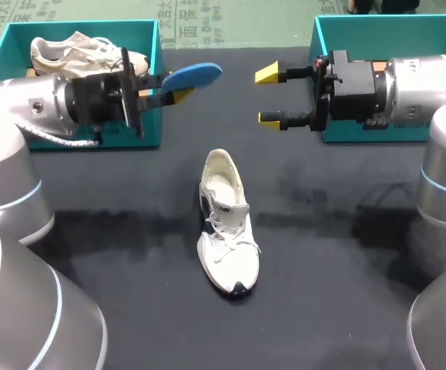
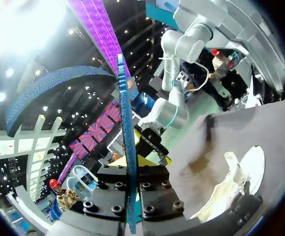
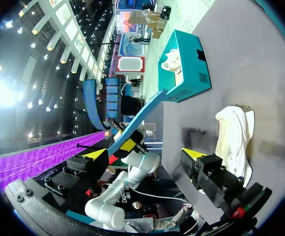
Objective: Take the shoe out of the shoebox, open the shoe tongue, remove and reinsert the insole, then place the shoe into the shoebox
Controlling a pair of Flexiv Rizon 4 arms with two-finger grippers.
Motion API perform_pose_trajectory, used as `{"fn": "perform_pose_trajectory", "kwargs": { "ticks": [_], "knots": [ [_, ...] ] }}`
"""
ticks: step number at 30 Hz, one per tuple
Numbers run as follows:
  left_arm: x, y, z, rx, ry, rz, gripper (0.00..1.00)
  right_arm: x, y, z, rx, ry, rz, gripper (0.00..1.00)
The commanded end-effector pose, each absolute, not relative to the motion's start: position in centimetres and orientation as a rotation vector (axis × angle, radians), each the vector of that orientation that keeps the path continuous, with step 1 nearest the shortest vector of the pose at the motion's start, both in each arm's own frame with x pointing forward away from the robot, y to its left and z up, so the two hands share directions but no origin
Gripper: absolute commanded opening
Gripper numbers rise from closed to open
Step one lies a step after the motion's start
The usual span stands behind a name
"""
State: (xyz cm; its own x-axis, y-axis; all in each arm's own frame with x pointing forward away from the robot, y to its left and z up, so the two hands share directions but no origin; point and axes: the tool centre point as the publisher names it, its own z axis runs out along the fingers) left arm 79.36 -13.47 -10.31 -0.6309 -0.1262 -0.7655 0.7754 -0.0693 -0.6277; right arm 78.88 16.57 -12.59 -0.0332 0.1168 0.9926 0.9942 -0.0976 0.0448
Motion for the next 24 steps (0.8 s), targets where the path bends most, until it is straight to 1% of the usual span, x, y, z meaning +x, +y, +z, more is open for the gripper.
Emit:
{"fn": "perform_pose_trajectory", "kwargs": {
  "ticks": [1, 6, 11, 16, 18, 24],
  "knots": [
    [80.1, -12.9, -10.7, 1.085, 1.27, -1.678, 0.0, 78.9, 16.8, -12.6, -1.355, -1.276, -1.254, 1.0],
    [80.1, -12.9, -10.7, 1.085, 1.27, -1.678, 0.0, 78.9, 16.8, -12.6, -1.355, -1.276, -1.254, 1.0],
    [80.5, -13.6, -11.7, 1.222, 1.266, -1.477, 0.0, 78.9, 16.8, -12.6, -1.355, -1.276, -1.254, 1.0],
    [80.8, -14.1, -12.3, 1.274, 1.269, -1.414, 0.0, 78.9, 16.8, -12.6, -1.355, -1.276, -1.254, 1.0],
    [80.8, -14.3, -12.2, 1.298, 1.278, -1.331, 0.0, 78.9, 16.8, -12.6, -1.355, -1.276, -1.254, 1.0],
    [80.8, -14.2, -12.1, 1.301, 1.267, -1.313, 0.0, 78.9, 16.8, -12.6, -1.355, -1.276, -1.254, 1.0]
  ]
}}
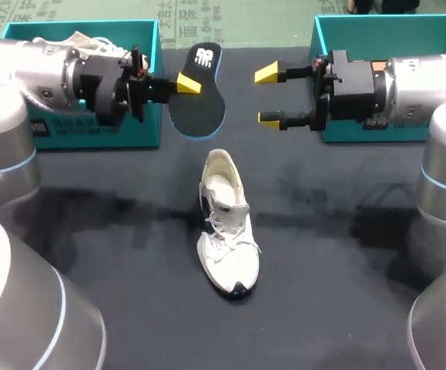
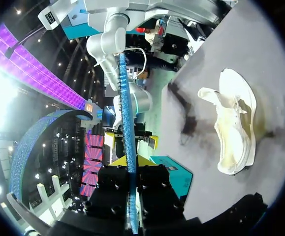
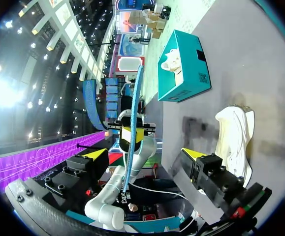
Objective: Take the shoe out of the shoebox, open the shoe tongue, remove and reinsert the insole, then place the shoe into the shoebox
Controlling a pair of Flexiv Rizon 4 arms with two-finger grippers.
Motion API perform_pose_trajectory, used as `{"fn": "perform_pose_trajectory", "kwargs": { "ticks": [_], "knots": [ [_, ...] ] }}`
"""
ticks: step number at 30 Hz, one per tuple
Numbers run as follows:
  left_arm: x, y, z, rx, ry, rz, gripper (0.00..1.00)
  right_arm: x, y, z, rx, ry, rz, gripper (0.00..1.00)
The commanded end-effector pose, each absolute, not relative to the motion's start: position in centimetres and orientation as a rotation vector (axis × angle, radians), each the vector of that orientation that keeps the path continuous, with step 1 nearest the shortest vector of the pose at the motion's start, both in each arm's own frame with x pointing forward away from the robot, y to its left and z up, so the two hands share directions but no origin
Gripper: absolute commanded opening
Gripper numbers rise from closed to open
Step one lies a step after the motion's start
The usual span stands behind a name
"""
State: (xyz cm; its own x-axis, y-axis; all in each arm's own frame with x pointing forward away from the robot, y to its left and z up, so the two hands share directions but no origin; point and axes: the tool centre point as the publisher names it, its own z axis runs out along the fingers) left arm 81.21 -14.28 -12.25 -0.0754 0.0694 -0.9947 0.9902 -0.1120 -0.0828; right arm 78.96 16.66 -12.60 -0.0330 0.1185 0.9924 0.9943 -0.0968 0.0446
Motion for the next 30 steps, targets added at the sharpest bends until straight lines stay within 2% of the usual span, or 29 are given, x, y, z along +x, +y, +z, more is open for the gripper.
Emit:
{"fn": "perform_pose_trajectory", "kwargs": {
  "ticks": [1, 9, 22, 25, 26, 30],
  "knots": [
    [80.8, -14.2, -12.1, 1.301, 1.267, -1.313, 0.0, 78.9, 16.8, -12.6, -1.355, -1.276, -1.254, 1.0],
    [81.5, -15.1, -12.9, 1.302, 1.289, -1.207, 0.0, 79.0, 16.9, -12.5, -1.349, -1.296, -1.255, 1.0],
    [82.2, -15.6, -14.0, 1.333, 1.207, -1.151, 0.0, 78.1, 20.6, -13.3, -1.283, -1.292, -1.197, 1.0],
    [82.4, -16.0, -14.2, 1.344, 1.196, -1.127, 0.0, 77.8, 21.2, -13.1, -1.278, -1.307, -1.184, 0.93],
    [82.4, -16.1, -14.2, 1.344, 1.196, -1.123, 0.0, 77.8, 21.3, -13.1, -1.273, -1.31, -1.185, 0.87],
    [82.6, -16.5, -14.4, 1.346, 1.199, -1.12, 0.0, 77.4, 22.0, -12.9, -1.256, -1.345, -1.185, 0.85]
  ]
}}
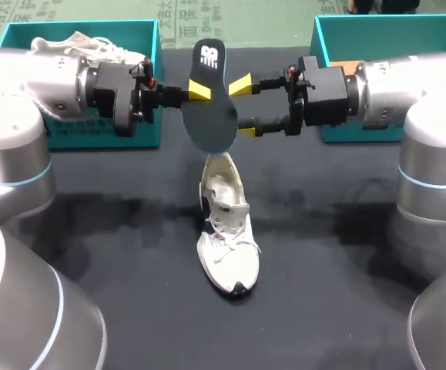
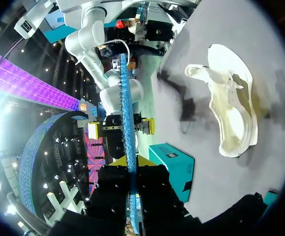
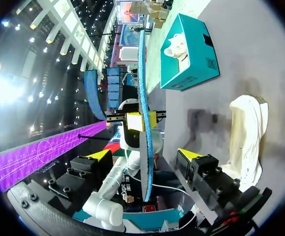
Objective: Take the shoe out of the shoebox, open the shoe tongue, remove and reinsert the insole, then place the shoe into the shoebox
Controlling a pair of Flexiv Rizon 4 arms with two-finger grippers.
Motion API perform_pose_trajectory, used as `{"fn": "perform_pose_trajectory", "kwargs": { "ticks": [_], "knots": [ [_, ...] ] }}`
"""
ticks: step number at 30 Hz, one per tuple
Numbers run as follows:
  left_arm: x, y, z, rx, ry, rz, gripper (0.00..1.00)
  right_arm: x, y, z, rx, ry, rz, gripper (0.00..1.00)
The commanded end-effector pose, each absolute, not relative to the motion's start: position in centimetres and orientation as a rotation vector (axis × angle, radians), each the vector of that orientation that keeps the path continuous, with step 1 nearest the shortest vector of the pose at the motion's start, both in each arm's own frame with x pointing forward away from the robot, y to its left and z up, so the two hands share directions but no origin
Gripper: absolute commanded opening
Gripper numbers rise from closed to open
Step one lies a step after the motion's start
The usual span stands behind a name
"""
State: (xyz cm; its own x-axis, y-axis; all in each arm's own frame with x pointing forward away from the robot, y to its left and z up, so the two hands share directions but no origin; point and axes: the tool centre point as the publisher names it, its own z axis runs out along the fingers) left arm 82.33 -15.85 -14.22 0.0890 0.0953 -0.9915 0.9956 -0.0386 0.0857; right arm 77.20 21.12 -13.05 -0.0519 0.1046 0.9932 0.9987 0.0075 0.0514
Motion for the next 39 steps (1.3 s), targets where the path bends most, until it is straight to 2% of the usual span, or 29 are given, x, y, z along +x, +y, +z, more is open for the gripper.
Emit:
{"fn": "perform_pose_trajectory", "kwargs": {
  "ticks": [1, 3, 6, 8, 9, 13, 25, 31, 35, 39],
  "knots": [
    [82.7, -16.7, -14.5, 1.344, 1.203, -1.119, 0.0, 77.3, 22.1, -12.9, -1.255, -1.346, -1.184, 0.83],
    [82.8, -16.8, -14.6, 1.34, 1.206, -1.124, 0.0, 77.2, 22.4, -13.1, -1.251, -1.348, -1.185, 0.81],
    [82.8, -16.9, -14.7, 1.335, 1.208, -1.128, 0.0, 77.1, 22.7, -13.4, -1.242, -1.346, -1.188, 0.69],
    [82.8, -17.0, -14.7, 1.334, 1.208, -1.129, 0.0, 77.0, 23.0, -13.6, -1.231, -1.345, -1.193, 0.67],
    [82.8, -17.0, -14.7, 1.335, 1.208, -1.125, 0.0, 77.0, 23.2, -13.7, -1.229, -1.345, -1.192, 0.62],
    [82.8, -17.1, -14.7, 1.334, 1.202, -1.12, 0.0, 76.9, 23.5, -13.9, -1.22, -1.339, -1.189, 0.5],
    [82.5, -17.2, -14.8, 1.34, 1.179, -1.116, 0.0, 76.6, 24.0, -13.9, -1.207, -1.336, -1.19, 0.38],
    [82.3, -16.9, -14.7, 1.341, 1.167, -1.113, 0.0, 76.6, 23.8, -13.9, -1.211, -1.332, -1.198, 0.27],
    [82.3, -16.8, -14.7, 1.336, 1.162, -1.111, 0.0, 76.6, 23.8, -13.9, -1.21, -1.327, -1.199, 0.13],
    [82.2, -16.7, -14.7, 1.342, 1.154, -1.112, 0.0, 76.6, 23.8, -13.9, -1.209, -1.325, -1.201, 0.11]
  ]
}}
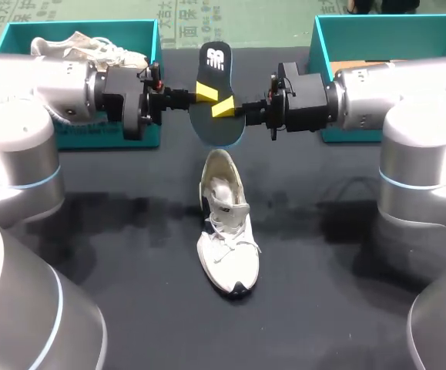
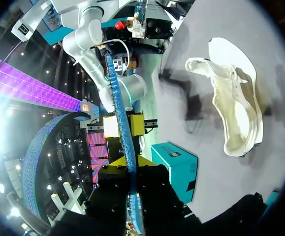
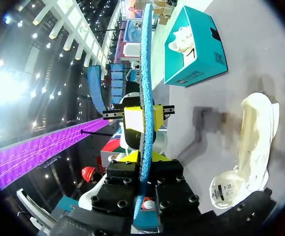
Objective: Take the shoe out of the shoebox, open the shoe tongue, remove and reinsert the insole, then place the shoe into the shoebox
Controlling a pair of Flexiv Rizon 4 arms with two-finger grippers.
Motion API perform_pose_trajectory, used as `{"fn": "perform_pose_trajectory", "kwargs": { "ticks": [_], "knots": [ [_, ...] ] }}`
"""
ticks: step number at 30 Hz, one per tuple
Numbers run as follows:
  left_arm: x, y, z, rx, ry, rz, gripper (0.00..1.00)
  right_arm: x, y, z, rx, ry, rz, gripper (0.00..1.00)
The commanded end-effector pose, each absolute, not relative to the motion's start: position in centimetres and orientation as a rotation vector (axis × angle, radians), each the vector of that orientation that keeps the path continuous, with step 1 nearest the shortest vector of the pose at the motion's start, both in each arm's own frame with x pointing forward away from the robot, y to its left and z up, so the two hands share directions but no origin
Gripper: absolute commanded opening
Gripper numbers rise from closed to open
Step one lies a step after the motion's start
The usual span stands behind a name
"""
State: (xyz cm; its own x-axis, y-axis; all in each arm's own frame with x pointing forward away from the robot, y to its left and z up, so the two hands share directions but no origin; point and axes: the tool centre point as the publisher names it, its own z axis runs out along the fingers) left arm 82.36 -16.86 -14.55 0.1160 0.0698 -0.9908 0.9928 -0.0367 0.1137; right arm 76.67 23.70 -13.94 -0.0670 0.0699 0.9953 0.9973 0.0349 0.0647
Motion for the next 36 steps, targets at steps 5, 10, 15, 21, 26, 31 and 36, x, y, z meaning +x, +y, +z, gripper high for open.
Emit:
{"fn": "perform_pose_trajectory", "kwargs": {
  "ticks": [5, 10, 15, 21, 26, 31, 36],
  "knots": [
    [82.1, -16.8, -14.7, 1.348, 1.146, -1.118, 0.0, 76.6, 23.7, -13.9, -1.214, -1.324, -1.204, 0.11],
    [81.9, -16.7, -14.7, 1.347, 1.143, -1.124, 0.0, 76.7, 23.7, -14.0, -1.218, -1.318, -1.209, 0.0],
    [81.7, -16.3, -14.5, 1.333, 1.144, -1.146, 0.92, 76.8, 23.6, -14.2, -1.215, -1.313, -1.217, 0.0],
    [81.1, -15.3, -13.7, 1.313, 1.156, -1.165, 1.0, 77.0, 23.2, -14.5, -1.199, -1.318, -1.246, 0.0],
    [80.9, -13.7, -13.2, 1.273, 1.279, -1.193, 1.0, 77.0, 22.8, -14.7, -1.199, -1.33, -1.264, 0.0],
    [81.1, -11.5, -13.6, 1.398, 1.568, -1.101, 1.0, 77.0, 22.3, -15.0, -1.168, -1.343, -1.317, 0.0],
    [81.1, -11.5, -13.6, 1.398, 1.568, -1.101, 1.0, 77.0, 22.3, -15.0, -1.168, -1.343, -1.317, 0.0]
  ]
}}
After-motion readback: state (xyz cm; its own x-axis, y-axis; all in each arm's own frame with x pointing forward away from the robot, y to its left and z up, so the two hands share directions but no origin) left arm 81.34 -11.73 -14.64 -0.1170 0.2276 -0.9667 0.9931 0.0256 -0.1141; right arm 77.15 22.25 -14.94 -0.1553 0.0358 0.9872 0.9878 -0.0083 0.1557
